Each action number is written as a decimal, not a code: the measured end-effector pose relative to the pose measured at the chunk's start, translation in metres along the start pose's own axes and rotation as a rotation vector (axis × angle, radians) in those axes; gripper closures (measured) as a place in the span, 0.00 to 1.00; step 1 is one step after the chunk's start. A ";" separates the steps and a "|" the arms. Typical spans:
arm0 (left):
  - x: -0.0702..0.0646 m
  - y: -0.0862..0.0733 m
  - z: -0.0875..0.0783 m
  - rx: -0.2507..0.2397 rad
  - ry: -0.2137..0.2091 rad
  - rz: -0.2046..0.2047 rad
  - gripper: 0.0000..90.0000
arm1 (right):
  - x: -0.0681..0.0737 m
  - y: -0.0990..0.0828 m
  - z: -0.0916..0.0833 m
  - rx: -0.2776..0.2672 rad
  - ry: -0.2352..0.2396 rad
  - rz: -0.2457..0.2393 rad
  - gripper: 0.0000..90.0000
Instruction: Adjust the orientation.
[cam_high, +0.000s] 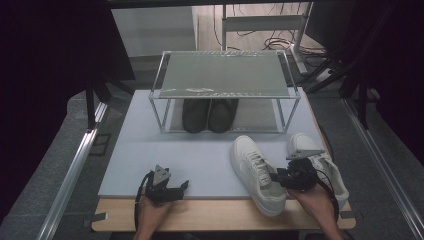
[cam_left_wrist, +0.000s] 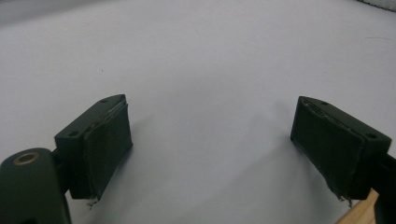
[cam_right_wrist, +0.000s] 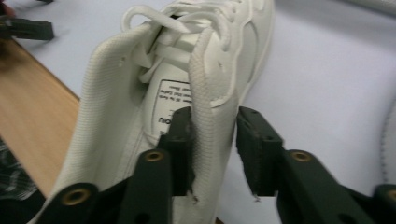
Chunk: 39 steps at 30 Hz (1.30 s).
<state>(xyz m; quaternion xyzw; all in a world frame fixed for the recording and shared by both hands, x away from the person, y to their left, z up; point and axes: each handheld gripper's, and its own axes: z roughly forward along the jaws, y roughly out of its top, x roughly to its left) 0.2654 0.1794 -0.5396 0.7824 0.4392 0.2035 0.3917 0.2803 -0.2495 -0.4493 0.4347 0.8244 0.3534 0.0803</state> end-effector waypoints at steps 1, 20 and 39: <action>0.000 0.000 0.000 0.000 0.000 -0.001 0.14 | 0.000 0.000 0.000 0.004 -0.003 0.002 0.78; 0.000 0.000 0.000 0.000 -0.001 -0.002 0.14 | -0.012 -0.003 0.002 -0.040 0.169 0.234 0.91; 0.000 0.000 0.000 0.000 0.000 -0.002 0.14 | -0.017 0.013 -0.001 -0.120 0.318 0.336 0.91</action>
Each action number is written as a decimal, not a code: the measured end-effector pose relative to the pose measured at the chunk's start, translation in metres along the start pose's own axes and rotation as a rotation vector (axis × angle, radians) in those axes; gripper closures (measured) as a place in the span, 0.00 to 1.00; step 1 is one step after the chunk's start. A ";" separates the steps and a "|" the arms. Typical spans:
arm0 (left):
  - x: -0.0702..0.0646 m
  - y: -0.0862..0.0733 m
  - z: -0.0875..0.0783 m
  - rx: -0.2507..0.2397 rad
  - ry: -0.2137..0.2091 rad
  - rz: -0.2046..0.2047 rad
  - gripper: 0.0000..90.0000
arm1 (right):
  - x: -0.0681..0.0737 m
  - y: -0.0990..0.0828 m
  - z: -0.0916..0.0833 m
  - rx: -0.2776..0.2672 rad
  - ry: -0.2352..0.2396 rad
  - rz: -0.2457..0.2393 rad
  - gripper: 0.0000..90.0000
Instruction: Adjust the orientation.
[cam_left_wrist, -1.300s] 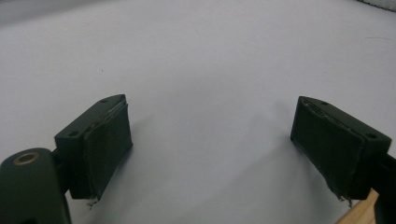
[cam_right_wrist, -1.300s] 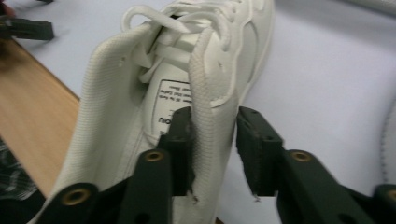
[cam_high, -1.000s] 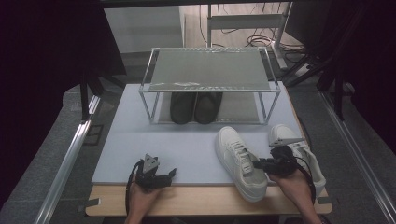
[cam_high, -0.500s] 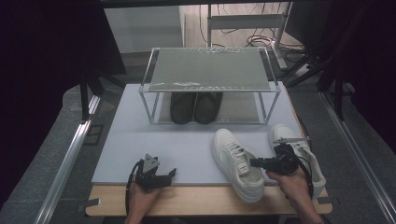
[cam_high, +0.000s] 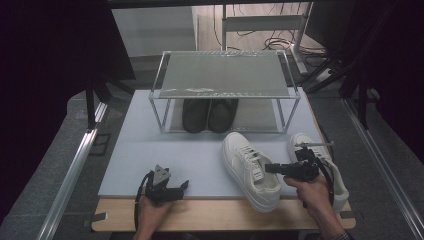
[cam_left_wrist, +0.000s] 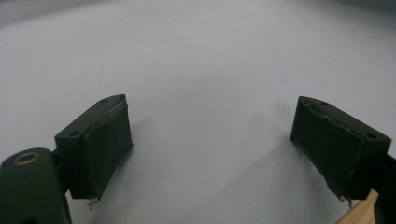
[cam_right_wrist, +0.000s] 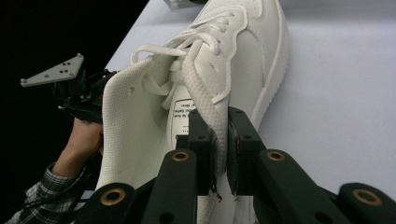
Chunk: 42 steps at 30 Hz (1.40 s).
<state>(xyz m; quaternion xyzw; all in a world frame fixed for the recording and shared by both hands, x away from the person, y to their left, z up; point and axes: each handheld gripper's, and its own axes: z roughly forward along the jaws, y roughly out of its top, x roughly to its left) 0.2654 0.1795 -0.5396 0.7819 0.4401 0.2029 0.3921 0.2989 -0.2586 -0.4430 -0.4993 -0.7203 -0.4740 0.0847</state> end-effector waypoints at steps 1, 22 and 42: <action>0.000 0.000 0.000 0.000 0.000 0.000 0.14 | 0.000 0.001 0.000 -0.001 0.004 0.001 0.91; 0.000 0.000 0.000 -0.001 0.000 0.001 0.14 | 0.008 0.016 0.005 -0.040 0.103 0.045 0.90; 0.000 0.000 0.000 -0.003 0.001 0.001 0.14 | 0.021 0.034 0.006 -0.077 0.166 0.074 0.90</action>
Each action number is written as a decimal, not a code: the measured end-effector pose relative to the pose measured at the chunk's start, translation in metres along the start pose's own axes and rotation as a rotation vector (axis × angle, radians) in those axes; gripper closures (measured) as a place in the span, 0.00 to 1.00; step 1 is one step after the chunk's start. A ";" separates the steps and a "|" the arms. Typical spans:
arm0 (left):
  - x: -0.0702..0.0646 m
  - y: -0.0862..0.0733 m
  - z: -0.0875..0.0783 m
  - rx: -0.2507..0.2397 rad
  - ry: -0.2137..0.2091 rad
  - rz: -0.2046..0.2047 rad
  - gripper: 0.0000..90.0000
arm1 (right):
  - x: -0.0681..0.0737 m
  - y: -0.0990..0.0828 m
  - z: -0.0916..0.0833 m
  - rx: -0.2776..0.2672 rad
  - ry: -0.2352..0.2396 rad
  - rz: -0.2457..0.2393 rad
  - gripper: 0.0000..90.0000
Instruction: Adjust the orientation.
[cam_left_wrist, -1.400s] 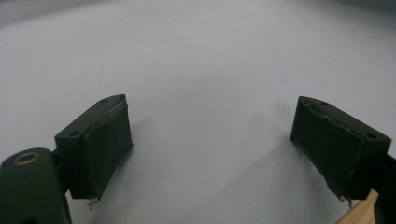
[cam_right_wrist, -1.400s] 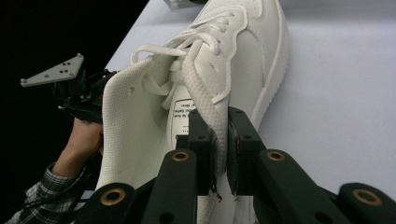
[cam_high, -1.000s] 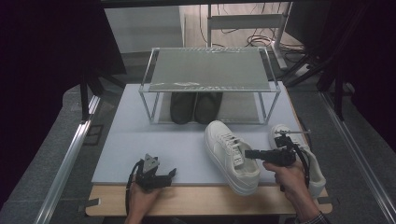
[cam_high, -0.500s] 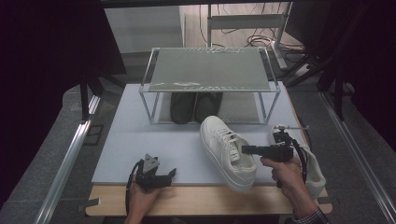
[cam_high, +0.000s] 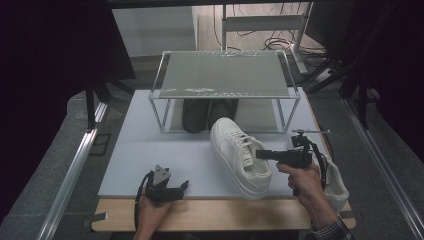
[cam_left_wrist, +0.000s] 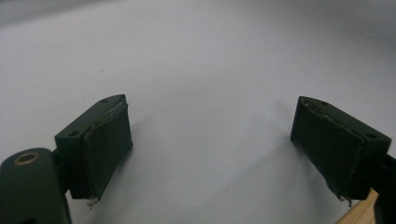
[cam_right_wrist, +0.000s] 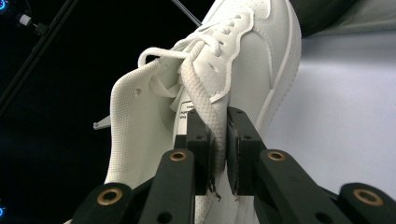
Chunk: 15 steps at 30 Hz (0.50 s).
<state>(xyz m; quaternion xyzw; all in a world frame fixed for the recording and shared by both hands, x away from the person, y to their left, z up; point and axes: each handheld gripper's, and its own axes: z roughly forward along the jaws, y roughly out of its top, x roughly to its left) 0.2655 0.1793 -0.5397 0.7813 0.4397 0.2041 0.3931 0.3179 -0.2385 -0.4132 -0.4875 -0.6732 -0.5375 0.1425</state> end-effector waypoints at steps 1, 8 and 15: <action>0.000 0.000 0.000 0.000 0.000 0.000 0.14 | 0.001 0.001 0.001 -0.001 0.002 -0.002 0.90; 0.000 0.000 0.000 -0.001 0.000 0.000 0.14 | 0.008 0.007 0.005 -0.001 0.020 -0.006 0.90; 0.000 0.000 0.000 0.000 0.001 0.001 0.14 | 0.014 0.015 0.007 -0.009 0.044 -0.005 0.90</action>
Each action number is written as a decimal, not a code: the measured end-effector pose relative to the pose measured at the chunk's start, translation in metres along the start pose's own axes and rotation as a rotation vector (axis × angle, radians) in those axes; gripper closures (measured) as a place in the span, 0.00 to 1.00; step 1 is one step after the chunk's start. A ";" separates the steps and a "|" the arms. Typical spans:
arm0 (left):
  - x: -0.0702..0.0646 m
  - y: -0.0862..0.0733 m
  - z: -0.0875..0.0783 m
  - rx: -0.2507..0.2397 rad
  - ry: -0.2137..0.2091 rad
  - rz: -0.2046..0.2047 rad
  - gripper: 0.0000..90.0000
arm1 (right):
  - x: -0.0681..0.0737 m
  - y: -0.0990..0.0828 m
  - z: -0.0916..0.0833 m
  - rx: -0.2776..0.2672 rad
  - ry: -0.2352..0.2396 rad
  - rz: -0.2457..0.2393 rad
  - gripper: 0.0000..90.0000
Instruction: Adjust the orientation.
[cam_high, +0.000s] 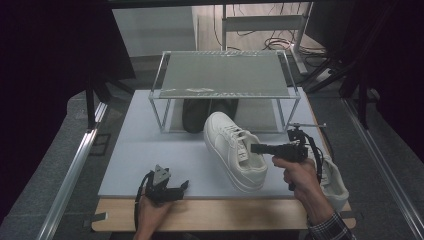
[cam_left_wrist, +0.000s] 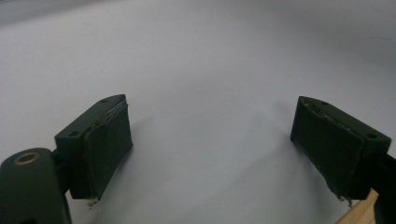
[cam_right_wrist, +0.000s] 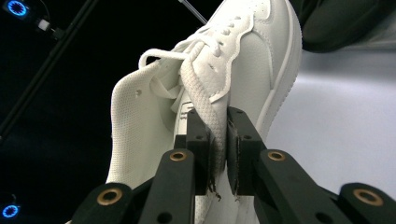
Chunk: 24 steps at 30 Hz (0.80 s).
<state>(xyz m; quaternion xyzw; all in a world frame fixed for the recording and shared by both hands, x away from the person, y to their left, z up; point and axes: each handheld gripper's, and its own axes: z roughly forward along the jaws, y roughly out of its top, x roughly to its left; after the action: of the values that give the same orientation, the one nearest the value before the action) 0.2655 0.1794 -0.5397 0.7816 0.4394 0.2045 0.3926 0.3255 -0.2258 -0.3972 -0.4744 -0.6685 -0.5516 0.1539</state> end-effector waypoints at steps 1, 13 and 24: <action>0.000 0.000 0.000 0.000 0.000 0.000 0.14 | 0.000 0.000 0.000 0.000 0.000 0.000 0.90; 0.000 0.000 0.000 0.001 -0.001 0.001 0.14 | 0.011 0.014 0.001 -0.017 0.029 0.006 0.90; 0.000 0.000 0.000 0.001 -0.001 0.002 0.14 | 0.024 0.025 0.000 -0.034 0.063 0.010 0.90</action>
<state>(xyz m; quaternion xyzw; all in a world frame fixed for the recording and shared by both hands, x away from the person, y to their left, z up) 0.2656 0.1795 -0.5397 0.7823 0.4387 0.2042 0.3922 0.3336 -0.2163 -0.3645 -0.4628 -0.6516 -0.5766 0.1696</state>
